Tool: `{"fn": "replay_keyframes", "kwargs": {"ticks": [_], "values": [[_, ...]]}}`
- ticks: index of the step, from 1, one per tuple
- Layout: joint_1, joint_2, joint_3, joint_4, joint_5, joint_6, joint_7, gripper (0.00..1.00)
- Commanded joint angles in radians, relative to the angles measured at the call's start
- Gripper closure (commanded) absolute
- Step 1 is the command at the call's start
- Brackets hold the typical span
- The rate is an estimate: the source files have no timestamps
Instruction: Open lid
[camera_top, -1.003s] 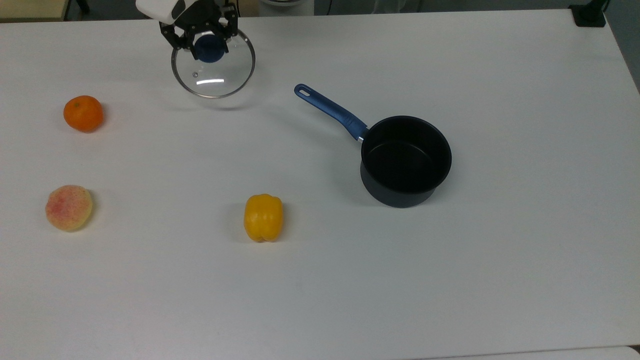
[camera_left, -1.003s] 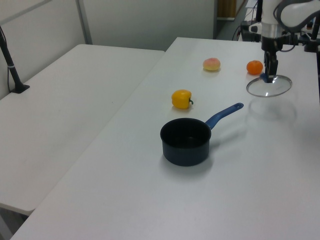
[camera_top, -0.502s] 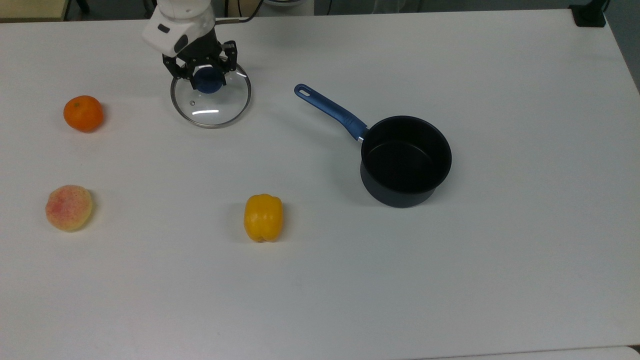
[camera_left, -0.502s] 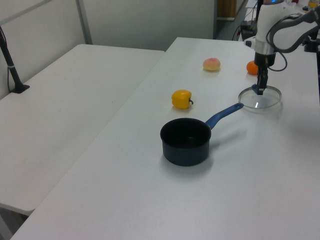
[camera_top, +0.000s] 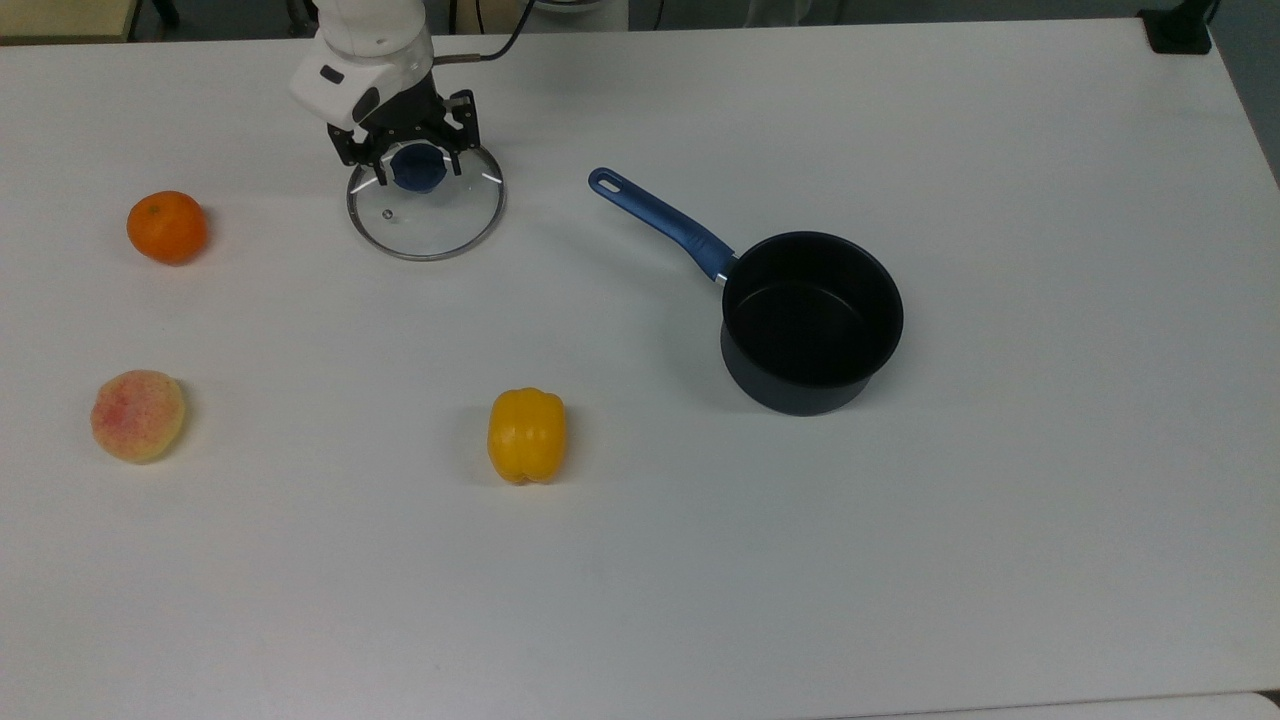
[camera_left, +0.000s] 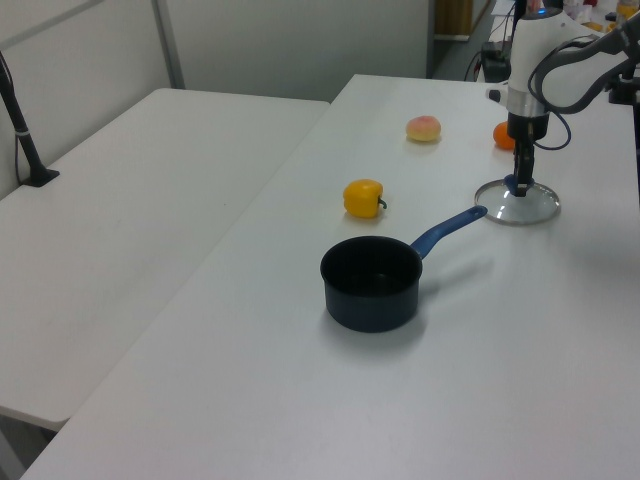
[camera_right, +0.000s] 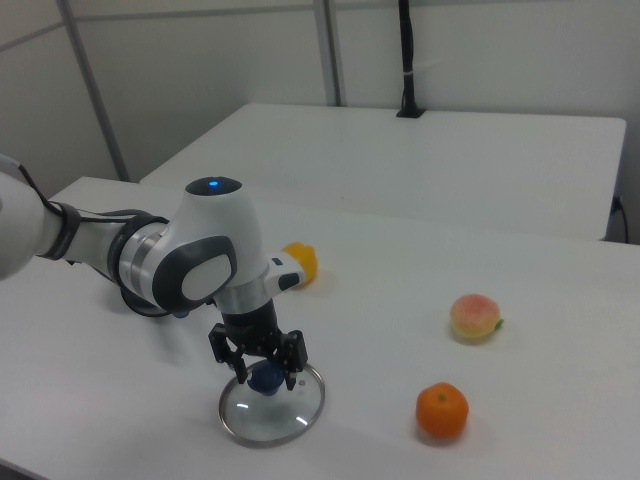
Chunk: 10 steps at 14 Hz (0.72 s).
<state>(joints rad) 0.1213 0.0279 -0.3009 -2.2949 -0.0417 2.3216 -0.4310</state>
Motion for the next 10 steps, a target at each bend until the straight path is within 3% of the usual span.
{"fn": "replay_keyframes", "kwargs": {"ticks": [1, 6, 10], "values": [[0.000, -0.008, 0.000, 0.067, 0.017, -0.124, 0.026, 0.00], [0.000, -0.036, 0.031, 0.388, 0.022, -0.494, 0.256, 0.00], [-0.005, -0.060, 0.132, 0.561, 0.062, -0.645, 0.490, 0.00]]}}
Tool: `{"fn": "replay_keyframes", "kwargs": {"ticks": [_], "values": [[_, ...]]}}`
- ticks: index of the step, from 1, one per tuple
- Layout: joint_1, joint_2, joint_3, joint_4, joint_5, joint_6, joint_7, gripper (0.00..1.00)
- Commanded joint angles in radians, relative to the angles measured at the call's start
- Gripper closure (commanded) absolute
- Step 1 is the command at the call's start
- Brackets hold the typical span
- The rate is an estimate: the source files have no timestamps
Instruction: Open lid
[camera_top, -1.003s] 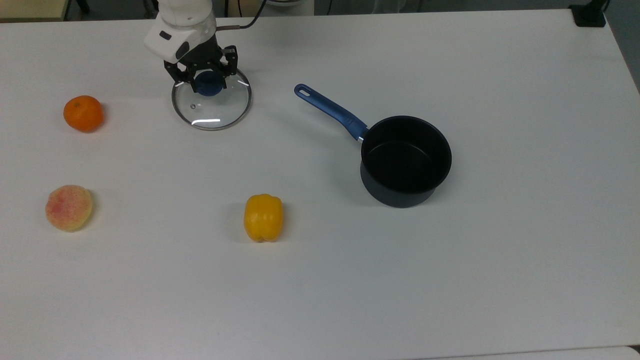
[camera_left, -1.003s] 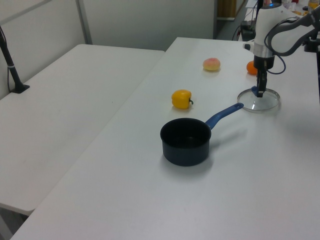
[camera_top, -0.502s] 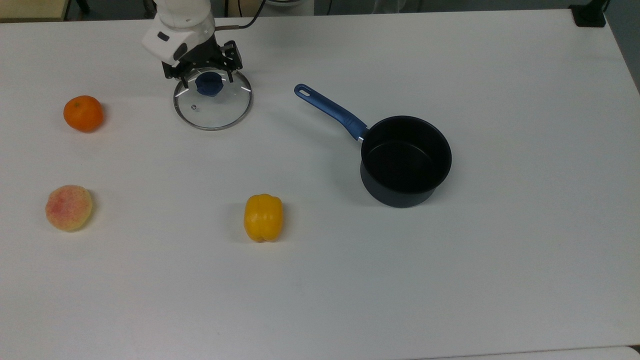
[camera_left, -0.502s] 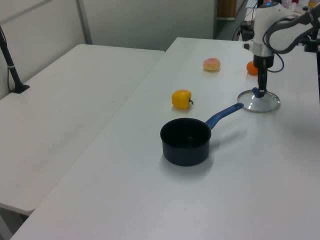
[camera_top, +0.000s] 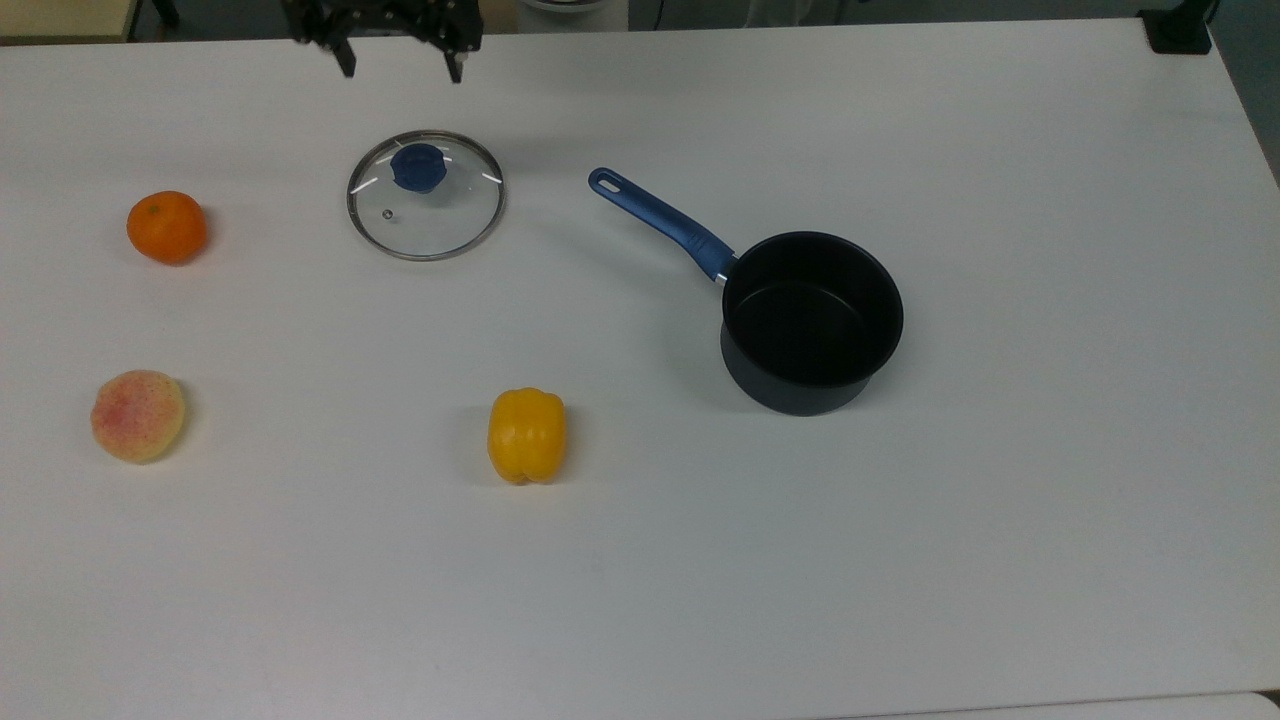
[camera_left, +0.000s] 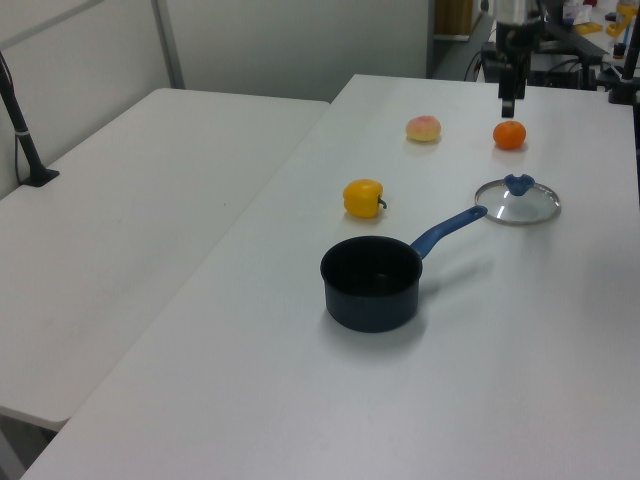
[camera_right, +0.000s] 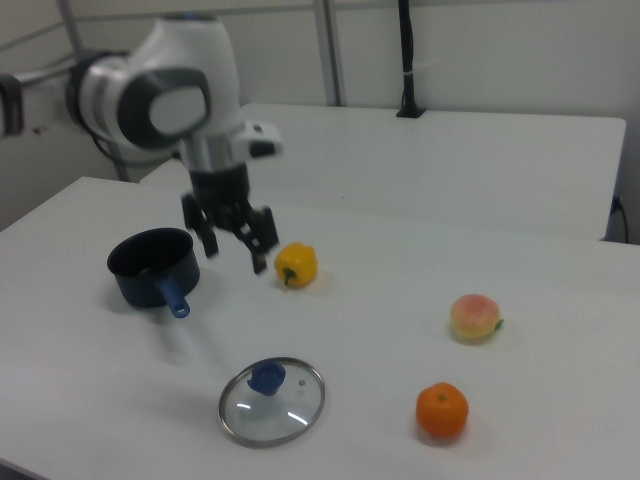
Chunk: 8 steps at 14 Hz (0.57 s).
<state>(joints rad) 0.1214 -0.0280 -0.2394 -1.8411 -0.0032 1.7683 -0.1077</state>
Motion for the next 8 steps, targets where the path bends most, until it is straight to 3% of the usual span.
{"fn": "replay_keyframes", "kwargs": {"ticks": [1, 5, 8], "values": [[-0.022, -0.013, 0.112, 0.153, 0.026, -0.124, 0.236, 0.00], [-0.040, -0.026, 0.216, 0.194, 0.071, -0.170, 0.280, 0.00], [-0.043, -0.020, 0.250, 0.165, 0.072, -0.107, 0.260, 0.00]]}}
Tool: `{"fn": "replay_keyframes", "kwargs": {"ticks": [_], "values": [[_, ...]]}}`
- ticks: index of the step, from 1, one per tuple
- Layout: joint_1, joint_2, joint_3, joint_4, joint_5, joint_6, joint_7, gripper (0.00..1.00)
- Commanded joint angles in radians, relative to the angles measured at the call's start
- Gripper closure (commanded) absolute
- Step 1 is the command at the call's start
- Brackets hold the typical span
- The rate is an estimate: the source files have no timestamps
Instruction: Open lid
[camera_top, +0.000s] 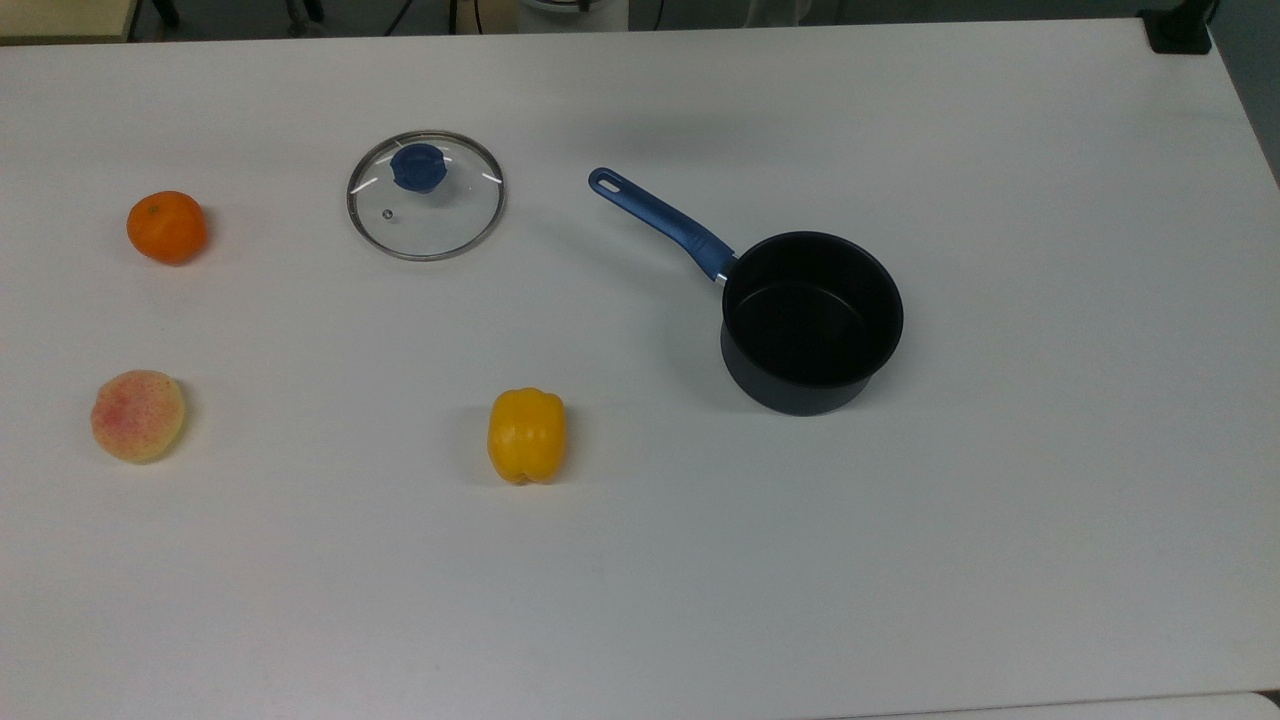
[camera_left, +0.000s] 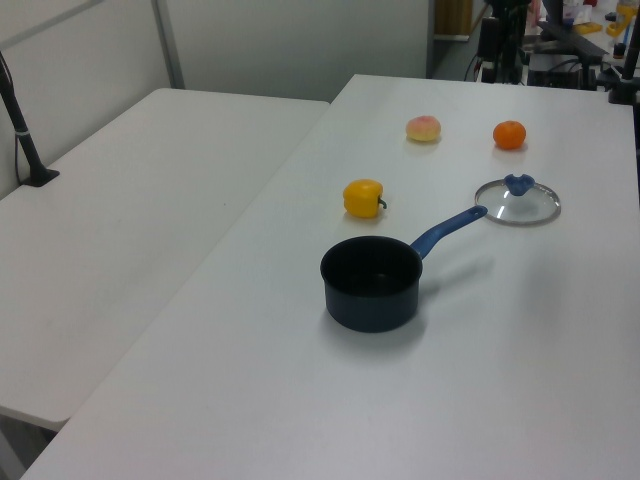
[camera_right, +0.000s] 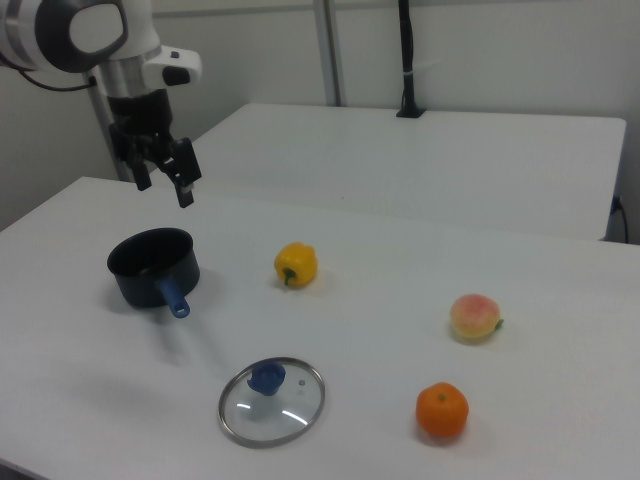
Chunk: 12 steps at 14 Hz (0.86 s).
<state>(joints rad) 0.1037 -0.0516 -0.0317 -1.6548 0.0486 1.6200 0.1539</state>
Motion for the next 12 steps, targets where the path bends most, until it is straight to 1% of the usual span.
{"fn": "replay_keyframes", "kwargs": {"ticks": [1, 3, 5, 6, 12], "values": [[-0.024, 0.003, 0.042, -0.040, 0.020, 0.088, -0.023, 0.00], [-0.022, 0.009, 0.042, -0.049, 0.017, 0.138, -0.104, 0.00], [-0.022, 0.010, 0.041, -0.051, 0.002, 0.141, -0.219, 0.00], [-0.022, 0.013, 0.041, -0.049, 0.001, 0.143, -0.250, 0.00], [-0.019, 0.015, 0.038, -0.059, -0.001, 0.144, -0.260, 0.00]]}}
